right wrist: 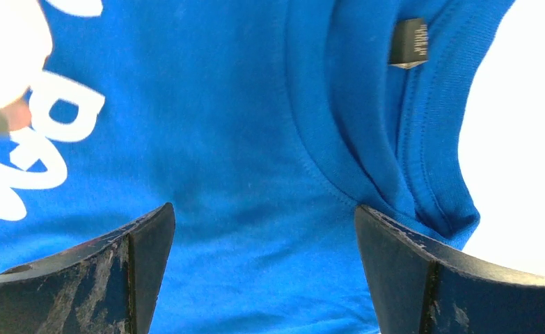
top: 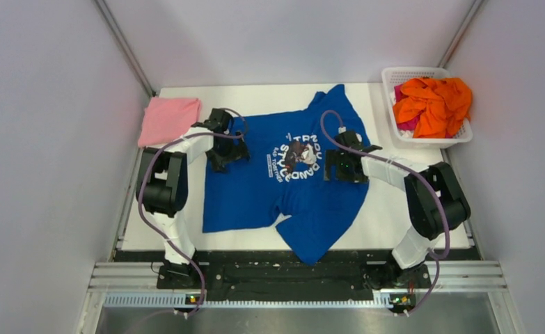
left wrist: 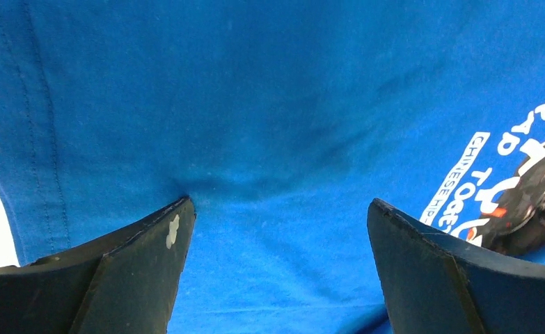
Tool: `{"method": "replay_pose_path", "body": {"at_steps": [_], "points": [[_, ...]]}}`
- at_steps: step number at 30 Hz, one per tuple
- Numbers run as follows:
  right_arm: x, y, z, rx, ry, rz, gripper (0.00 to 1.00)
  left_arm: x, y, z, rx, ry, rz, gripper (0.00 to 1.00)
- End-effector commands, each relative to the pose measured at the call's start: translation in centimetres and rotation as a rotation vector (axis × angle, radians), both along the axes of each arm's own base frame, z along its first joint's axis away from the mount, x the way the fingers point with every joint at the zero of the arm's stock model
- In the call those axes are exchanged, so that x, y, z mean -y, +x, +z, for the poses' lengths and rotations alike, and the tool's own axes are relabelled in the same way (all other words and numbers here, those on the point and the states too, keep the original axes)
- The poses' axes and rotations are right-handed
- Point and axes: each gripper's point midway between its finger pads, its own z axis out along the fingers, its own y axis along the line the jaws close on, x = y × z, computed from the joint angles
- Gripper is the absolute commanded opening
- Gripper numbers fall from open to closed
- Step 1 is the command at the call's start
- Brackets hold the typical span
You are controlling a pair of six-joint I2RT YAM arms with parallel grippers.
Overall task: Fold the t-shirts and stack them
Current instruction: Flatten out the tshirt, then grab the side of the flattened tshirt closest away from the robot with both arms
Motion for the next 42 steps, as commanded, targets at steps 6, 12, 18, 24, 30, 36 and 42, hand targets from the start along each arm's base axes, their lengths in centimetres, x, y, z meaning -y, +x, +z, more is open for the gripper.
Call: {"method": "replay_pose_path", "body": {"at_steps": [6,12,18,24,30,36,42], "points": [[8.5,1.7,-1.4,-0.051,-0.06,-0.225,0.99,-2.9,3.7,-2.7,-0.068,0.094,0.029,0.99],[11.8,3.4,1.0,-0.03,-0.169,-0.241,0.99,-3.6,5.4,-1.1,-0.059,0.139,0.03,0.99],[10.1,4.6,5.9,0.083,-0.07,-0.194,0.99,-2.4,4.8,3.5,0.044,0.052,-0.006,0.99],[7.9,3.4,8.9,0.175,0.034,-0.149,0.99,-2.2,2.8,6.8,0.115,0.021,-0.013,0.99],[5.6,-0.7,9.8,0.206,0.101,-0.116,0.99,-3.6,-3.3,6.5,0.094,0.029,0.078,0.99],[2.6,-4.6,8.7,0.174,0.203,-0.042,0.99,-7.6,-11.4,5.1,0.078,0.136,0.28,0.99],[0.9,-7.2,7.8,0.16,0.151,0.022,0.99,-11.0,-18.5,1.8,0.012,0.244,0.491,0.94]]}}
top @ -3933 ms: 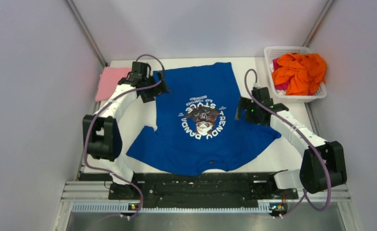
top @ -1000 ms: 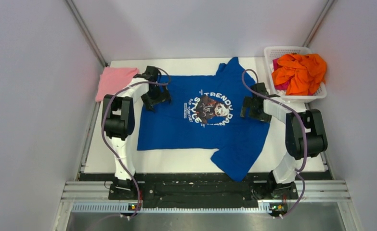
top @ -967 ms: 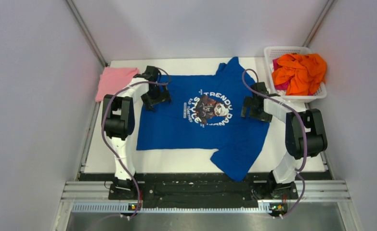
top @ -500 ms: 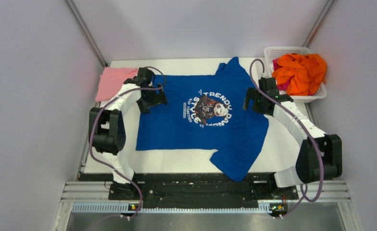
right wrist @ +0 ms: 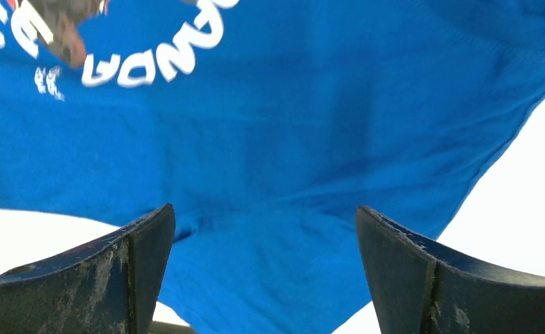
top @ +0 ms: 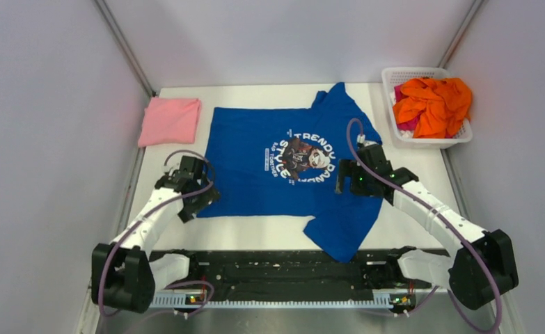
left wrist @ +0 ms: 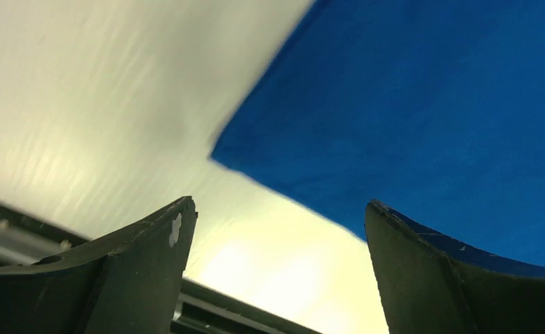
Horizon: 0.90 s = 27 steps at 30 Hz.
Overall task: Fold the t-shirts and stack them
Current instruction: Grab the side of the flattened tshirt closest away from the robot with both arms
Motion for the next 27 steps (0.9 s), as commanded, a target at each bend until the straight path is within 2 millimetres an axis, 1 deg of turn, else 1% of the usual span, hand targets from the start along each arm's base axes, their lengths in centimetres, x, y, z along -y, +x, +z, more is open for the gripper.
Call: {"method": "replay_pose_path", "body": {"at_steps": [1,2,4,7,11,13,15,17,19,21,25,27], "points": [[-1.8,-1.3,0.4,0.019,-0.025,0.044,0.98,-2.5,-3.3,-1.7,-0.008,0.063,0.218,0.92],[-1.9,-1.6,0.1,0.012,-0.041,0.053,0.98,-2.6,-3.4,-2.0,-0.002,0.058,0.246,0.89],[-2.2,-1.8,-0.3,0.004,-0.055,0.07,0.98,-2.9,-3.2,-2.3,0.022,0.06,0.296,0.85],[-2.3,-1.8,-0.4,0.001,-0.067,0.088,0.97,-3.1,-2.1,-2.5,0.071,0.052,0.349,0.76],[-2.4,-1.6,-0.3,0.003,-0.074,0.098,0.96,-3.1,-0.4,-2.9,0.109,0.037,0.41,0.67],[-2.4,-1.7,-0.4,-0.004,-0.076,0.104,0.96,-3.1,-0.3,-3.3,0.088,0.046,0.421,0.62],[-2.1,-2.0,-0.7,-0.017,-0.087,0.103,0.96,-3.0,-0.6,-3.8,0.05,0.053,0.426,0.54],[-2.0,-2.2,-1.0,-0.028,-0.096,0.104,0.96,-3.1,-1.1,-4.5,0.016,0.059,0.436,0.52],[-1.8,-2.4,-1.3,-0.037,-0.101,0.102,0.96,-3.2,-1.5,-5.0,0.005,0.063,0.449,0.52],[-2.0,-2.5,-1.3,-0.042,-0.097,0.108,0.96,-3.2,-1.4,-5.3,0.011,0.066,0.456,0.52],[-1.9,-2.6,-1.3,-0.053,-0.107,0.118,0.96,-3.3,-0.7,-5.5,0.021,0.071,0.463,0.51],[-1.7,-2.7,-1.2,-0.055,-0.117,0.121,0.96,-3.3,-0.2,-5.6,0.021,0.074,0.457,0.47]]}}
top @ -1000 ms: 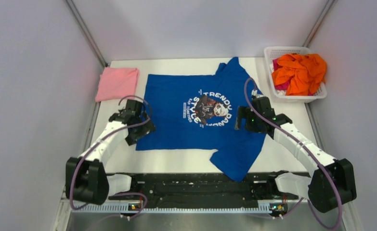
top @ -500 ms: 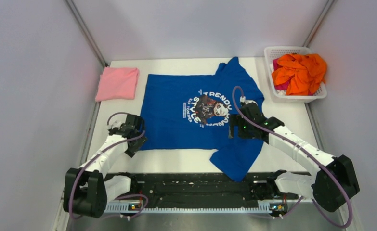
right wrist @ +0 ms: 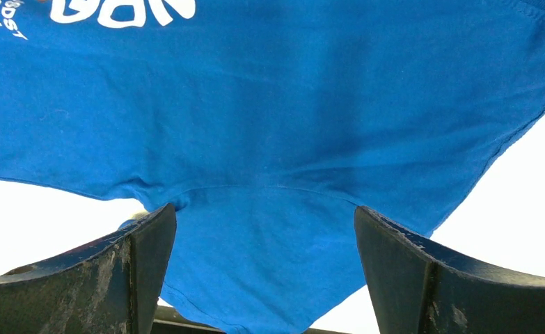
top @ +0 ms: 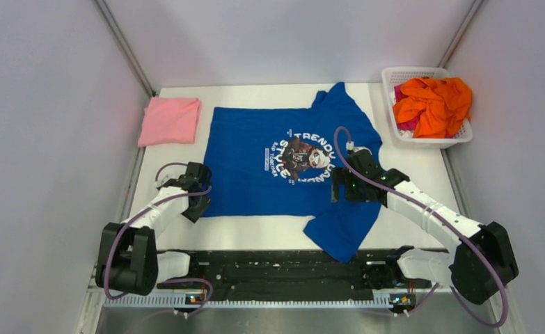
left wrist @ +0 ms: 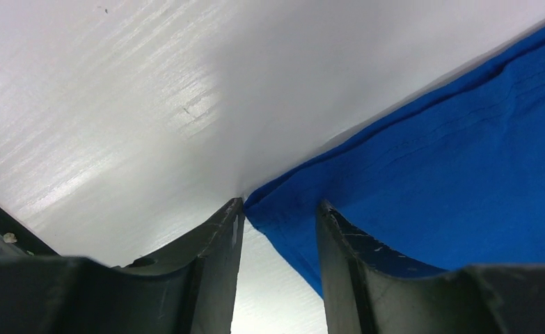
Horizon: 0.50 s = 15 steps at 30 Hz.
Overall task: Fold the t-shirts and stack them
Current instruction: Grab the side of the flattened tshirt closest away from the robot with both arms
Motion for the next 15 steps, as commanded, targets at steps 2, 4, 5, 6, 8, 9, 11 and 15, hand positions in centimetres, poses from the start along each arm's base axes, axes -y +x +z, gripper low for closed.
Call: {"method": "replay_pose_path", "body": {"at_steps": [2,4,5,6,8,9,11,15], "points": [[0.1,0.0,0.3,-0.002,-0.032,0.023,0.96,-0.1,1.8,-0.8,0.024,0.007,0.032,0.44],[0.2,0.0,0.3,-0.005,-0.037,0.027,0.96,0.1,2.2,-0.9,0.015,0.001,0.025,0.42],[0.2,-0.1,0.3,-0.008,-0.039,0.028,0.96,0.2,2.3,-1.1,0.006,-0.003,0.021,0.4],[0.2,-0.1,0.3,-0.011,-0.042,0.029,0.96,0.3,2.4,-1.3,-0.001,-0.007,0.018,0.37],[0.3,-0.1,0.4,-0.014,-0.049,0.03,0.96,0.6,2.5,-1.8,-0.018,-0.019,0.006,0.32],[0.4,-0.2,0.4,-0.015,-0.051,0.03,0.96,0.8,2.4,-2.0,-0.026,-0.026,0.0,0.26],[0.4,-0.3,0.4,-0.019,-0.053,0.029,0.95,1.0,2.4,-2.2,-0.037,-0.036,-0.014,0.01],[0.3,-1.5,0.3,-0.055,-0.068,0.064,0.91,0.9,2.8,-1.4,-0.02,-0.024,-0.046,0.0]]}}
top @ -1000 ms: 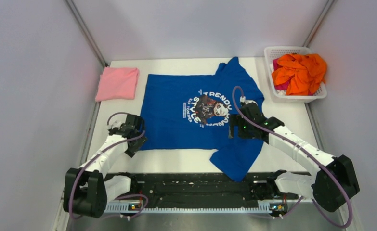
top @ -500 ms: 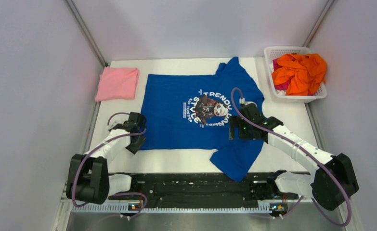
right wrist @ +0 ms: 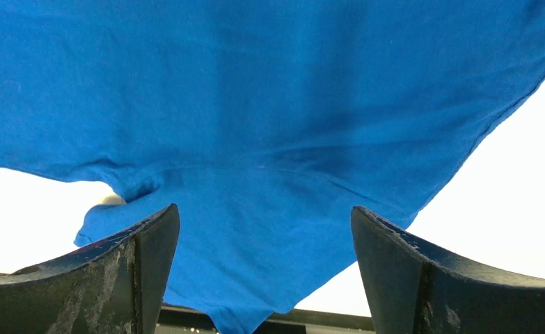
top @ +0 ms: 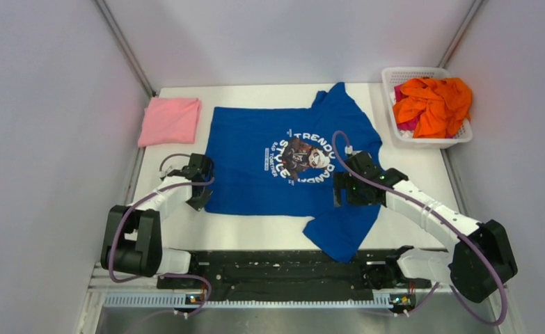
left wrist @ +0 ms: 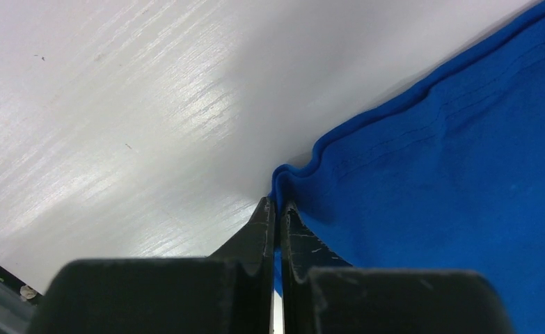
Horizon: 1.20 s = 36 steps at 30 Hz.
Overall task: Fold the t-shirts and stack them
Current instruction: Grab the side of the flattened tshirt closest away from the robot with both arms
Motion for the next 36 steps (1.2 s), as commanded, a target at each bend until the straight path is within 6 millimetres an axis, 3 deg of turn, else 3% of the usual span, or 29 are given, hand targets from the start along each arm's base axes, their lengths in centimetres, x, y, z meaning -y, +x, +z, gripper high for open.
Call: {"method": "replay_pose_path", "body": {"at_steps": [1,6,10,15,21,27,31,36], "points": [[-0.6,-0.7,1.1,-0.009,-0.025,0.057,0.89,0.5,-0.4,-1.0,-0.013,-0.034,-0.025,0.0],[-2.6,-6.0,0.3,-0.129,-0.074,0.187,0.77,0.1,-0.3,0.4,0.031,-0.014,-0.043,0.0],[-4.6,-10.3,-1.5,-0.222,-0.076,0.293,0.72,0.5,-0.3,0.8,0.051,-0.035,-0.055,0.0],[-4.8,-13.3,-3.8,-0.28,-0.105,0.319,0.69,0.6,-0.3,1.2,0.055,-0.042,-0.068,0.0],[-3.8,-12.7,-6.3,-0.245,-0.167,0.269,0.64,0.8,-0.5,1.2,0.057,-0.052,-0.069,0.0],[-3.0,-12.1,-7.9,-0.23,-0.222,0.191,0.5,0.5,-0.8,1.4,0.061,-0.041,-0.067,0.0],[-2.7,-10.7,-7.1,-0.156,-0.236,0.09,0.23,0.4,-0.9,1.6,0.072,-0.036,-0.061,0.0],[-2.8,-9.4,-5.7,-0.071,-0.198,0.02,0.04,0.3,-0.9,2.0,0.085,-0.032,-0.057,0.0]]}}
